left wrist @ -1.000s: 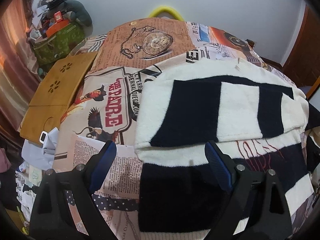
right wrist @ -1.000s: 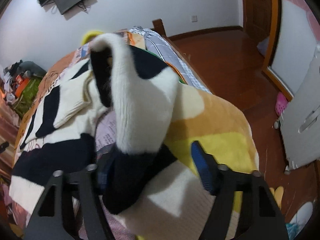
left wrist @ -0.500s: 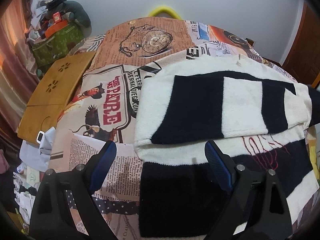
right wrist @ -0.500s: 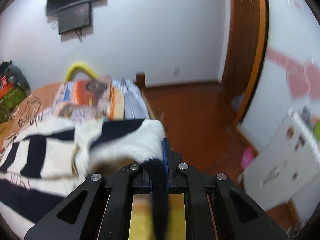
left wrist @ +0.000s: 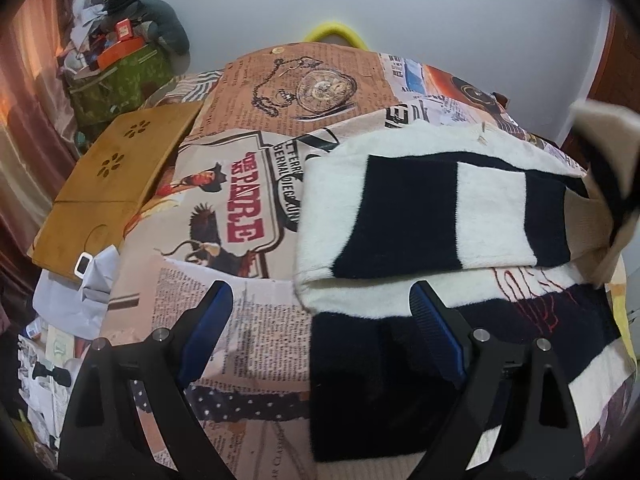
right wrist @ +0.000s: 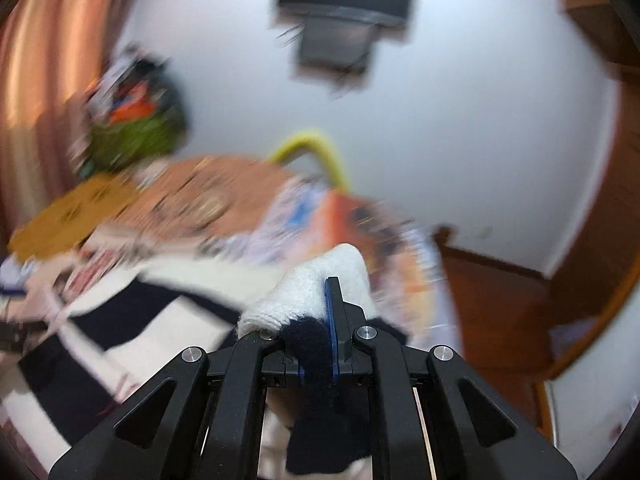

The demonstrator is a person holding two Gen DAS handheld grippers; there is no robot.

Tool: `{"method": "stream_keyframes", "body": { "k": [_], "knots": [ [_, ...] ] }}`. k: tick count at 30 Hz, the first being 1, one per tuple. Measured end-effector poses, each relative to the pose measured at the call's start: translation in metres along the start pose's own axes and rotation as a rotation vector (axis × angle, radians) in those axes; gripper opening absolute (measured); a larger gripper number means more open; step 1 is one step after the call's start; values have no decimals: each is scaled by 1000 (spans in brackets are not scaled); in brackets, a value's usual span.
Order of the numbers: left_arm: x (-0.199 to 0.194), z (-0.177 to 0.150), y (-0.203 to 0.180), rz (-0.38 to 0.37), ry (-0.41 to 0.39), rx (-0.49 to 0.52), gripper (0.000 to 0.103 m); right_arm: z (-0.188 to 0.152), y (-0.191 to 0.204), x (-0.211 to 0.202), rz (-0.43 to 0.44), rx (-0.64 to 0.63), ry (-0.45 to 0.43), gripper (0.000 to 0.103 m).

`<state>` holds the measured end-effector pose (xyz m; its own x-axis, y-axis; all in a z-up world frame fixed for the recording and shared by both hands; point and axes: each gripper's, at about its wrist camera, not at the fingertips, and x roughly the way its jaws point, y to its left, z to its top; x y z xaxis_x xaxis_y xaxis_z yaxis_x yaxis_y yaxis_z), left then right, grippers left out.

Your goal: Fold small clothes

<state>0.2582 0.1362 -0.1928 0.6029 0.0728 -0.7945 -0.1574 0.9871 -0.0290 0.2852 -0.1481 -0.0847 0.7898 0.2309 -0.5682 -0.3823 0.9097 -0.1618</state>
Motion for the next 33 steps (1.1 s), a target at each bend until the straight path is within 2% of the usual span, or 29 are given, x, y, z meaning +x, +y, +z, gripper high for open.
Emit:
{"method": "stream_keyframes", "body": {
  "k": [4,8,9,11,13,15,19,22,24,28,33],
  "knots": [
    [-2,-3,11,12,5,-19,90,-36,60,56,122,-87,193,7],
    [0,-4,17,23,24,-31,90,-77,88,85,115,-186,349,9],
    [0,-4,17,25,25,-31,90,-82,87,82,117,-186,349,11],
    [1,-1,12,26,29,-26,90,-85,78,67,137,-170,328,20],
    [1,3,5,22,29,-18,90,-83,66,55,163,-126,334,55],
    [-3,7,-6,10,18,-1,90,-83,51,39,199,-64,320,66],
    [-13,20,-41,-20,-16,62,90,-91,14,3,224,35,267,66],
    [-18,28,-69,-41,-28,119,90,-102,-21,-28,206,118,217,67],
    [-20,32,-92,-51,-35,167,90,-108,-38,-35,181,167,201,70],
    [-21,34,-129,-89,-45,221,94,-133,-75,-34,118,279,222,71],
    [-11,30,-153,-117,-4,228,94,-159,-96,-13,172,438,282,69]
  ]
}}
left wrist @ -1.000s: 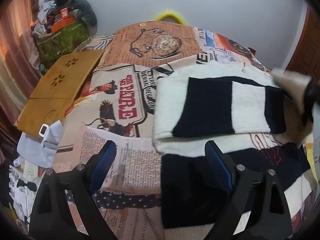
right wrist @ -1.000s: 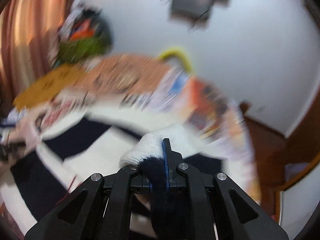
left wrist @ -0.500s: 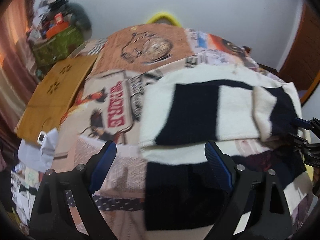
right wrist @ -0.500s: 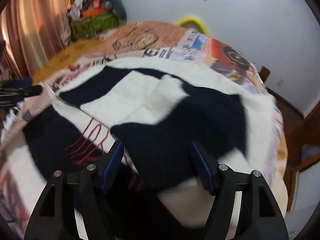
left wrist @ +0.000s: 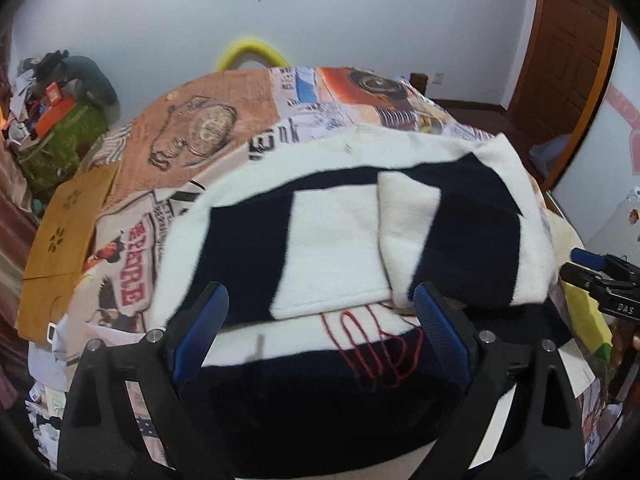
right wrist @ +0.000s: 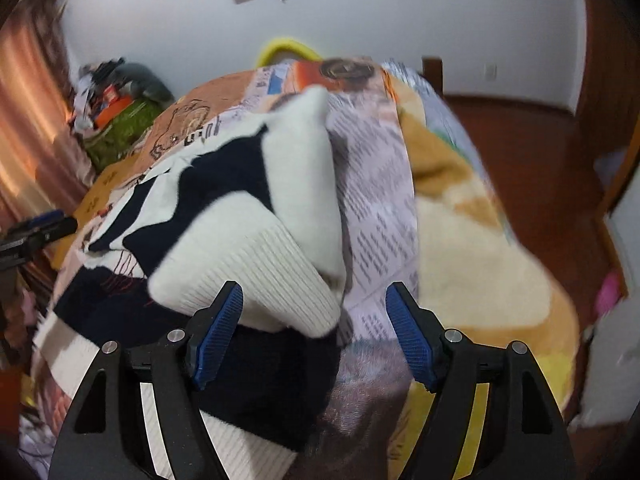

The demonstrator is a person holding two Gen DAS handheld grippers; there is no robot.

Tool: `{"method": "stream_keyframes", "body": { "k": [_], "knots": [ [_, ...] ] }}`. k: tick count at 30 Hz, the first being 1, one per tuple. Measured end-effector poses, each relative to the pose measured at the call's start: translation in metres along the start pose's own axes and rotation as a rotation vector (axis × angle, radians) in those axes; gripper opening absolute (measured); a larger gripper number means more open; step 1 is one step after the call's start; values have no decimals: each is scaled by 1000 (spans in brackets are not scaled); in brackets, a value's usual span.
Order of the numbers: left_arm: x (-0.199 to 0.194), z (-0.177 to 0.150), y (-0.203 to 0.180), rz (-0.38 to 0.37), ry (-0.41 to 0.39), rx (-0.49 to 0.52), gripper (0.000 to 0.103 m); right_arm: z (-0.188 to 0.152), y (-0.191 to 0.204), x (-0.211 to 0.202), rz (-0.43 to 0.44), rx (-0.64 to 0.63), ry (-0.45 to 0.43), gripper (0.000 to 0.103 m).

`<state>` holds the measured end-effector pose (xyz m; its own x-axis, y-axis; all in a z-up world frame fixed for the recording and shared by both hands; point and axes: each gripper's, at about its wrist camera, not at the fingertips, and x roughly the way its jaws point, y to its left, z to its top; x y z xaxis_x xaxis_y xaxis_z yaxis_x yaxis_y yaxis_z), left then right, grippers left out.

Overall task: Fold small clothes
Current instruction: 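Grasp the sleeve cuff with the right gripper and lay it flat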

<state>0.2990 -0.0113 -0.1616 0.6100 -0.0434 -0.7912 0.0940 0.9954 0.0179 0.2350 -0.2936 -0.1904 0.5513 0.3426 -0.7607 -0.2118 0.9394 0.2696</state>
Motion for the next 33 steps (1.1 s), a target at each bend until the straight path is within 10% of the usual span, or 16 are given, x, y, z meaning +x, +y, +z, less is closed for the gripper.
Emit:
{"method": "stream_keyframes", "body": {
  "k": [6,9,28,33],
  "knots": [
    [4,-9,-3,42,11,50,94,-1,6,20,97,40,21,43],
    [2,-13,5,55,1,51,94,-1,13,27,118,28,57,8],
    [11,-50,78,50,31,-93,94,88,192,37,322,-277,-58,7],
    [10,-62,95,26,59,-134,94,92,235,65,378,-311,4,26]
  ]
}}
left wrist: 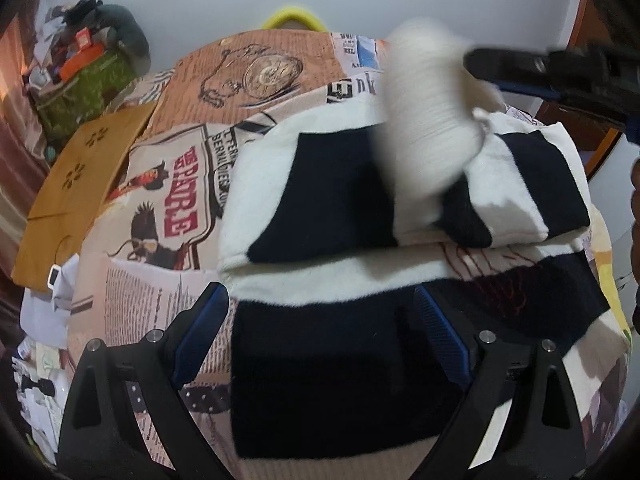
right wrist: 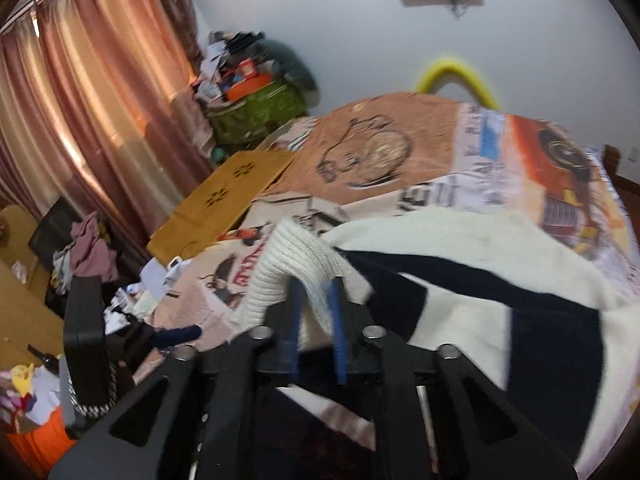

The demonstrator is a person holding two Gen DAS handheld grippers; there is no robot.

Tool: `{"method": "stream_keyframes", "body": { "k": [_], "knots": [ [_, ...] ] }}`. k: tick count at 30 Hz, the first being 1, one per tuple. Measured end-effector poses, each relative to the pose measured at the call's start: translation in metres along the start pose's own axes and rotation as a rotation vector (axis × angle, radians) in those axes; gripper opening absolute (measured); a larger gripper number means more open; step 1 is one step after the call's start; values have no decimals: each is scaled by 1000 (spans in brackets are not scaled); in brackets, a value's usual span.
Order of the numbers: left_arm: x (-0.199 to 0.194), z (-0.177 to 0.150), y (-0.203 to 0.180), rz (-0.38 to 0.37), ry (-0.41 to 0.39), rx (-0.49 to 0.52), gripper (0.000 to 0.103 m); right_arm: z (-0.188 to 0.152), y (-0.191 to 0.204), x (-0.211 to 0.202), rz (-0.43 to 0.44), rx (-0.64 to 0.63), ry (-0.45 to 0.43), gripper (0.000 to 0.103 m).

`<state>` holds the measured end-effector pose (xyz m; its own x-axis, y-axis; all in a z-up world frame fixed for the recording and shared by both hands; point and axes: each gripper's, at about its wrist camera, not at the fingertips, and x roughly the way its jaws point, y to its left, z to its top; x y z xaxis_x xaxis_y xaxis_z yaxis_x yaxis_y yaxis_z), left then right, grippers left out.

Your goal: Fold small clothes

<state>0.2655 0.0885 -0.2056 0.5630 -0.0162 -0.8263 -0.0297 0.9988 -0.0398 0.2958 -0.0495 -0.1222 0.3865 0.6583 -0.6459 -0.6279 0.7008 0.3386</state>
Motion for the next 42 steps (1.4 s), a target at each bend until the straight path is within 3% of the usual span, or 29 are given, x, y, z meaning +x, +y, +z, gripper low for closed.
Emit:
{"method": "stream_keyframes", "body": {
  "k": [1,3,8,13,18,22,26,28,29,31,33,37,38,39,40,42],
  "knots": [
    [0,-1,3,1,1,-3,94,2,2,2,10,3,-2,38],
    [0,0,6,-3,7,-10,94,3,2,-4,20,5,-32,48],
    [-2,12,9,-2,1,-20,94,-5,-14,-34,-53,-8,-58,48],
    [-1,34,14,37,-31,14,94,-30,-55,-71,-225,-13,-59,48],
    [23,54,50,90,17,-64,94,-61,-106,-103,-383,38,-33,48],
    [52,61,86,58,91,-197,94,-77,-135,-117,-449,87,-11,48],
    [76,63,96,41,148,-242,92,-80,-154,-119,-472,121,0,48],
    [86,63,95,37,169,-249,74,-78,-162,-115,-465,133,-2,48],
    [89,63,94,18,177,-256,69,-74,-164,-111,-464,136,-5,48],
    [92,64,94,-30,171,-276,48,-68,-169,-106,-455,142,-12,48],
    [89,66,90,-49,151,-272,36,-61,-173,-98,-440,148,-12,50],
    [80,74,77,-7,106,-206,16,-53,-180,-82,-450,152,-15,49],
    [78,76,76,-6,98,-198,15,-51,-183,-78,-446,158,-15,45],
    [75,78,74,-5,89,-188,14,-51,-185,-76,-448,159,-20,24],
    [72,81,73,-4,79,-179,13,-52,-186,-76,-452,161,-26,13],
    [65,89,70,-15,53,-165,12,-53,-190,-81,-433,172,-50,12]
  ]
}}
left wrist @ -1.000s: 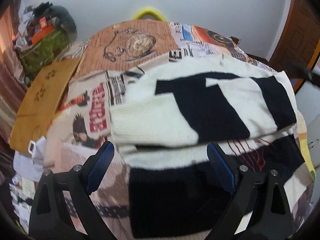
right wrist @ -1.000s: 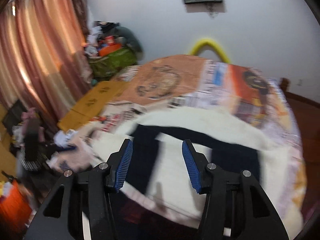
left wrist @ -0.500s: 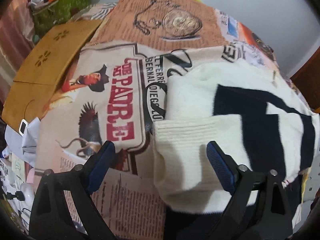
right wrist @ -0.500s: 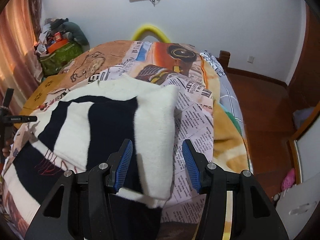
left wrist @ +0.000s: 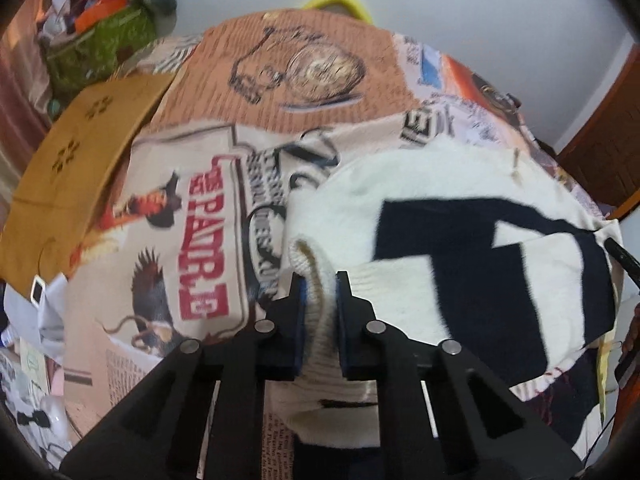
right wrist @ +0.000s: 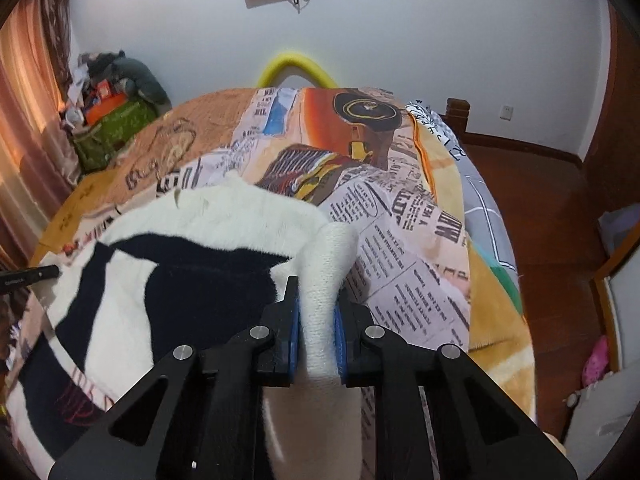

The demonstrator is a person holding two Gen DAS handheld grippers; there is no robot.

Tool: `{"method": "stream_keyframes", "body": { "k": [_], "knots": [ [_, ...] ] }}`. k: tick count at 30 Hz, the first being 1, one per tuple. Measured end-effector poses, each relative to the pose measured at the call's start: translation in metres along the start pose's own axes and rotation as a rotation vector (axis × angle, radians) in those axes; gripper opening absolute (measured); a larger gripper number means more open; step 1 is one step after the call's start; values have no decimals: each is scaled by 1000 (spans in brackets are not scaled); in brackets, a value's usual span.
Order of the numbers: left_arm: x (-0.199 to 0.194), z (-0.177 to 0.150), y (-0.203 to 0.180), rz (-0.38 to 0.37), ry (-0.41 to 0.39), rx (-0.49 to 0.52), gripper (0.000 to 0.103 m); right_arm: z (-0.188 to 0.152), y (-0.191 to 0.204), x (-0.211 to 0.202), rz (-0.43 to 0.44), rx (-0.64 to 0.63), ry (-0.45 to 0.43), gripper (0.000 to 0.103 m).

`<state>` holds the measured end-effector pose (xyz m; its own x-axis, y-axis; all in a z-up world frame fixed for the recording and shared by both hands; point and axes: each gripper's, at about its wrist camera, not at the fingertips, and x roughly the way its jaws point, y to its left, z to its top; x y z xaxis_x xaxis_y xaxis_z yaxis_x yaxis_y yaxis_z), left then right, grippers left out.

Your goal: Fold small clothes

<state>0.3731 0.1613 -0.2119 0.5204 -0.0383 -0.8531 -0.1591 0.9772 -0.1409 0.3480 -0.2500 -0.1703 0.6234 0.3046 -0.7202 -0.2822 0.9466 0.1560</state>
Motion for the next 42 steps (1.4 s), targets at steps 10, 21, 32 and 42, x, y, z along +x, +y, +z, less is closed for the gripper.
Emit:
{"method": "stream_keyframes", "body": {
  "k": [10,21,32,42],
  "knots": [
    [10,35,-23,-38,5,33,12,8,-30,7,-104,5,7,13],
    [27,8,-5,79,64,49,20,9,-30,-37,-152,-36,-45,22],
    [3,-4,-32,-14,37,93,22,-15,26,-26,24,-113,19,42],
    [27,-21,-27,2,90,63,23,-51,14,-19,85,-45,110,42]
  ]
}}
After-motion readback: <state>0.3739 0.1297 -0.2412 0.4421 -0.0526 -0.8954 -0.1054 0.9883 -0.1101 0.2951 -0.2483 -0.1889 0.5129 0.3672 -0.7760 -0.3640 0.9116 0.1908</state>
